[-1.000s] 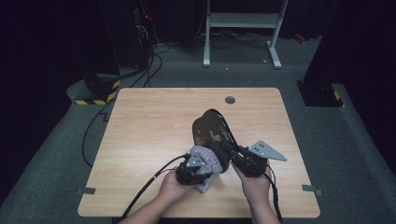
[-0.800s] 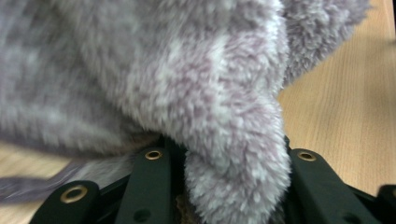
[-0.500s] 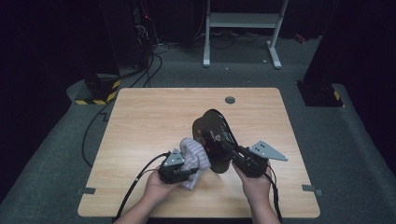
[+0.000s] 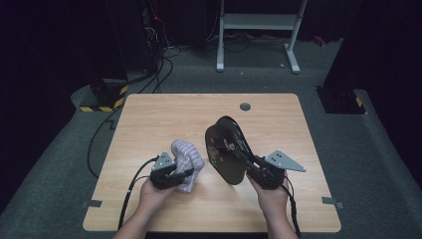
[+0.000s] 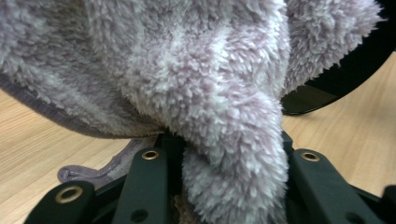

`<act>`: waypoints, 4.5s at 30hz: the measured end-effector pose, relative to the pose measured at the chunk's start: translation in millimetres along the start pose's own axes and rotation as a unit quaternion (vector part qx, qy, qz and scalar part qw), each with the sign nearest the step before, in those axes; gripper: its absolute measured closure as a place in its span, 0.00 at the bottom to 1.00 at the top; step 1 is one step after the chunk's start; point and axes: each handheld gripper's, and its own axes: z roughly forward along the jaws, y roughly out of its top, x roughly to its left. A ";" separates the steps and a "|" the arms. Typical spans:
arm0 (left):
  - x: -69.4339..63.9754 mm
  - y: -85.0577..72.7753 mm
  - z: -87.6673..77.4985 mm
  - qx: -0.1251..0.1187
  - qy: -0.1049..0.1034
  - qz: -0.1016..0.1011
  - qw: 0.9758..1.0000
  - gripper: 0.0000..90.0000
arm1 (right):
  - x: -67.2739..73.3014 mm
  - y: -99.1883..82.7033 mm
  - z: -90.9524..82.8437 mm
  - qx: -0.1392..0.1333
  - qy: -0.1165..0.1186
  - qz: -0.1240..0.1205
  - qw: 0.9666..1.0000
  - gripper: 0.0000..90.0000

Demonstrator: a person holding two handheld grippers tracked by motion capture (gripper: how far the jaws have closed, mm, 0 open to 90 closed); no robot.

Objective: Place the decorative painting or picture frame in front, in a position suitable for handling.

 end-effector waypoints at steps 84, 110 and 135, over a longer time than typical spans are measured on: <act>-7.0 89.1 -36.8 -0.112 -0.012 0.023 0.993 0.69 | 12.3 -47.1 12.2 0.029 -0.001 -0.014 0.999 0.90; -10.4 99.6 -47.0 -0.131 -0.016 0.020 0.991 0.69 | 20.9 -69.4 8.7 0.030 0.054 -0.030 0.998 0.88; -47.8 162.4 -40.3 -0.173 -0.052 0.056 0.982 0.69 | 26.3 -63.9 5.7 0.004 0.036 -0.048 0.998 0.88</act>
